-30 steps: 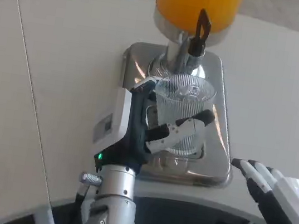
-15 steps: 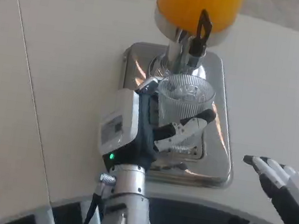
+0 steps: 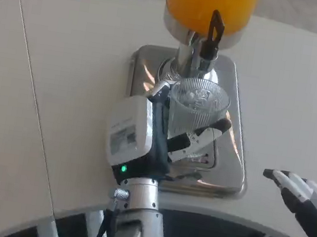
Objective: Grasp the cup under the faucet to collect the drink, then remove the cup.
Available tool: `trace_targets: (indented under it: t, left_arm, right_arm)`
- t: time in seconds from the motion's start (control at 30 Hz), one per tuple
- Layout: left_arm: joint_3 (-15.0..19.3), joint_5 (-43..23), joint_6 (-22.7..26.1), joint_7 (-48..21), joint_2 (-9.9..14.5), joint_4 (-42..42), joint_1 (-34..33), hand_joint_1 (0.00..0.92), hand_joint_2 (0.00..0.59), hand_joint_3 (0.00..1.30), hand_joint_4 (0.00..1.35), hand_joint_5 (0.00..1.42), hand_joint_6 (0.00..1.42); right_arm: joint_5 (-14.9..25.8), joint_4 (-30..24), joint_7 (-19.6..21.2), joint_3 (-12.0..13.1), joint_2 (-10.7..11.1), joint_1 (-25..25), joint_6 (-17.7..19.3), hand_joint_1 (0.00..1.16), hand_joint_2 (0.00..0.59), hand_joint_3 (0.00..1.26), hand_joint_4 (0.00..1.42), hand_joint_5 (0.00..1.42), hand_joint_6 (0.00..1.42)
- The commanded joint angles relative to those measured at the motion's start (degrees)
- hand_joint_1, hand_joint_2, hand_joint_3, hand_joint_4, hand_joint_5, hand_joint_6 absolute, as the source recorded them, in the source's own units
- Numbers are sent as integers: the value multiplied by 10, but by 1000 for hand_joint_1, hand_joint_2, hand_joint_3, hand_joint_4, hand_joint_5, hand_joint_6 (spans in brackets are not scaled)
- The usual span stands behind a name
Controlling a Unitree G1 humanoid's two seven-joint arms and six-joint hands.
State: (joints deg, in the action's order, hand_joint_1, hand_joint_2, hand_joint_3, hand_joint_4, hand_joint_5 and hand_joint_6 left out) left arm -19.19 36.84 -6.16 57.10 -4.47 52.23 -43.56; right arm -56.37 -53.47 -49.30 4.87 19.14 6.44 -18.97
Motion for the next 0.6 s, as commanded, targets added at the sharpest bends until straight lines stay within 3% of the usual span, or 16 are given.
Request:
trace_targets:
  t: [0.03, 0.27, 0.6]
  left_arm:
    - [-11, 7, -4, 7, -6, 9, -18, 401, 119, 421, 261, 788, 1163]
    - [-19, 9, 8, 5, -6, 13, -22, 333, 101, 252, 84, 426, 609]
    - [-23, 4, -2, 0, 7, 3, -25, 293, 89, 227, 78, 412, 547]
  right_arm:
    - [10, 2, 1, 7, 8, 0, -6, 552, 444, 44, 0, 0, 0]
    - [11, 2, 6, 3, 10, -12, -8, 549, 444, 49, 0, 0, 0]
    - [8, 11, 10, -4, 7, -31, -15, 547, 444, 53, 0, 0, 0]
